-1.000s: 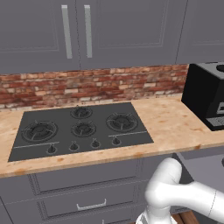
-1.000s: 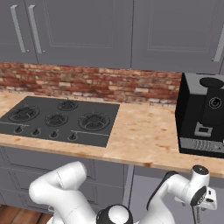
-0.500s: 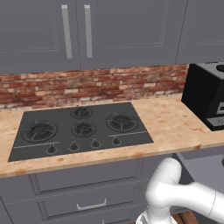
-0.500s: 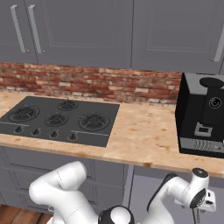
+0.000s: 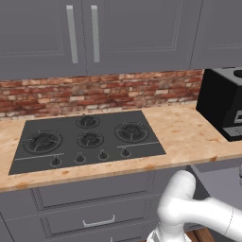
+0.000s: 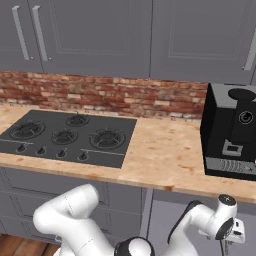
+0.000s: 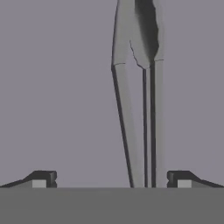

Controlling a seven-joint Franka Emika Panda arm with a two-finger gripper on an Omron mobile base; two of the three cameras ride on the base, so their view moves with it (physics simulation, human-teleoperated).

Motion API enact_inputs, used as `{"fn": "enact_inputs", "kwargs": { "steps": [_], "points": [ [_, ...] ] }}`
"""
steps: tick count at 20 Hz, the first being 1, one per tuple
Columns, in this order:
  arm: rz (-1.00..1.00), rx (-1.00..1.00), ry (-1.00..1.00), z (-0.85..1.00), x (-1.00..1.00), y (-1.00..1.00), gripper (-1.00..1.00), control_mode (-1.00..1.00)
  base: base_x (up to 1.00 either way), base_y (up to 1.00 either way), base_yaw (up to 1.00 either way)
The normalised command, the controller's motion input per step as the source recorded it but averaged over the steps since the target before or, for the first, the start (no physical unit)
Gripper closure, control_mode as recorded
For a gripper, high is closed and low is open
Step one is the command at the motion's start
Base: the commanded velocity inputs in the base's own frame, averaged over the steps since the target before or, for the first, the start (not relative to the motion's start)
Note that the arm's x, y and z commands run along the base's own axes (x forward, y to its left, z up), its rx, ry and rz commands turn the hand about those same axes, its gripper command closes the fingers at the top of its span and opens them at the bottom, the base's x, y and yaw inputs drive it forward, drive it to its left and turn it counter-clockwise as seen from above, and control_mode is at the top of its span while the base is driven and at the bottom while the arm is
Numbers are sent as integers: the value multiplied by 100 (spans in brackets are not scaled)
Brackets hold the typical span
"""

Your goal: Take the tongs from the drawer on the right and place them on the dining counter next to the tray containing the kebab skewer.

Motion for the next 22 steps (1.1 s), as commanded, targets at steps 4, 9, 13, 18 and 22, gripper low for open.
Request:
{"fn": "enact_inputs", "kwargs": {
  "steps": [4,9,13,18,22],
  "points": [
    [0,0,0,-15,6,-7,-100,-100,0,0,0],
    [0,0,0,-9,4,-15,-100,-100,0,0,0],
    [0,0,0,-5,2,-17,-100,-100,0,0,0],
    [0,0,0,-12,0,-9,-100,-100,0,0,0],
    [0,0,0,-13,0,-5,-100,-100,0,0,0]
  ]
}}
